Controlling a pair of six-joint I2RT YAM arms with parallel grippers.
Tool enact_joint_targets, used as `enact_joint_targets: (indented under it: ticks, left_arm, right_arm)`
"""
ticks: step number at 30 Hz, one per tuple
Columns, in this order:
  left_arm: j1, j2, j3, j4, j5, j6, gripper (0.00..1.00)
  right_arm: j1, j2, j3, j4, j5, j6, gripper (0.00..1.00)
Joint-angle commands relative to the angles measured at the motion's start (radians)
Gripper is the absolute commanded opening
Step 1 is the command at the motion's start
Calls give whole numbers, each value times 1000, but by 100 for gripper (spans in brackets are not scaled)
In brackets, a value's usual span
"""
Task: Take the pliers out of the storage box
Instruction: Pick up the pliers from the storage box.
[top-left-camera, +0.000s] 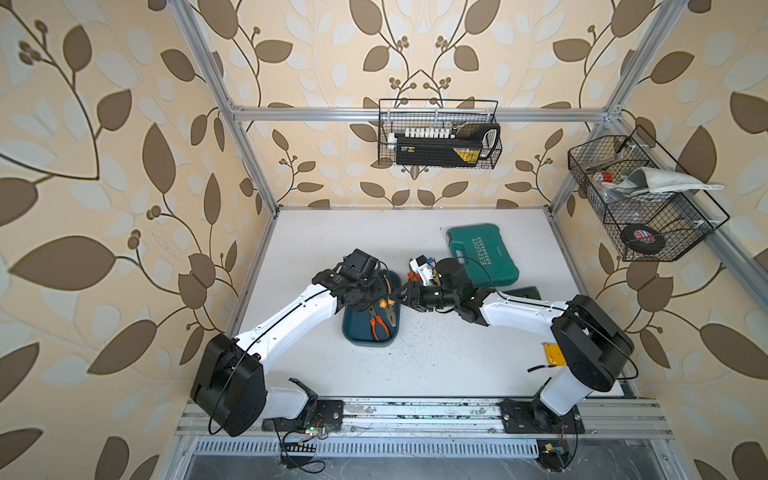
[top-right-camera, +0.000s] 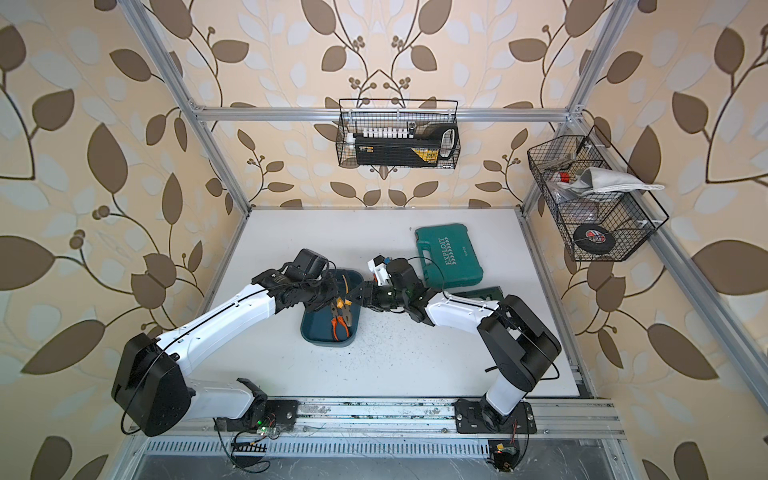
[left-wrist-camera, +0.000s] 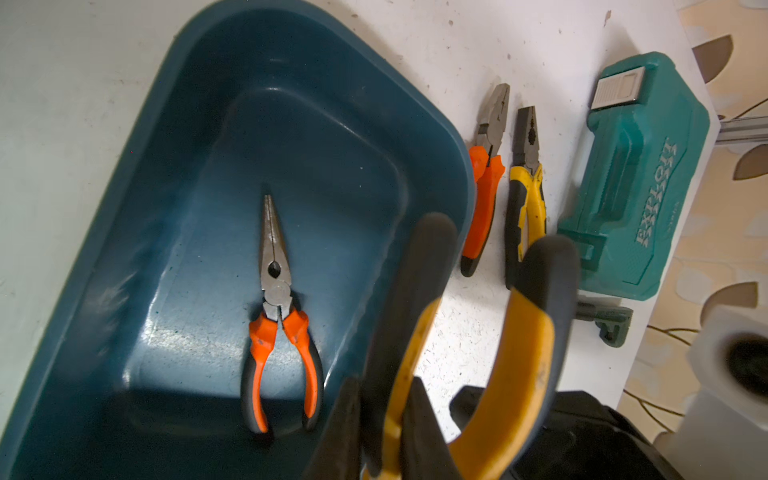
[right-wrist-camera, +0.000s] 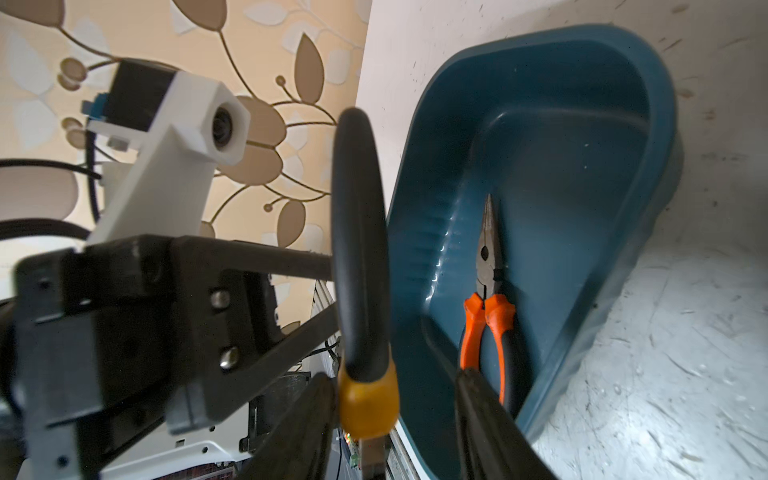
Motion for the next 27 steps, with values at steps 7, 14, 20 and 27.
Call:
enact_joint_targets:
  ticks: [7, 14, 20, 27]
  left_arm:
    - [-14, -46, -4, 67, 30, -17, 0]
    - [-14, -40, -7, 69, 28, -17, 0]
    - [-15, -60, -7, 51, 9, -11, 0]
    - [-14, -48, 39, -15, -17, 3, 41]
  right_arm:
    - [37, 74, 42, 90, -10, 60, 38]
    - [53, 99, 50, 108, -7, 80, 18]
    - [53, 89, 47, 80, 3, 65, 4]
    - [51, 50, 54, 20, 23, 26, 0]
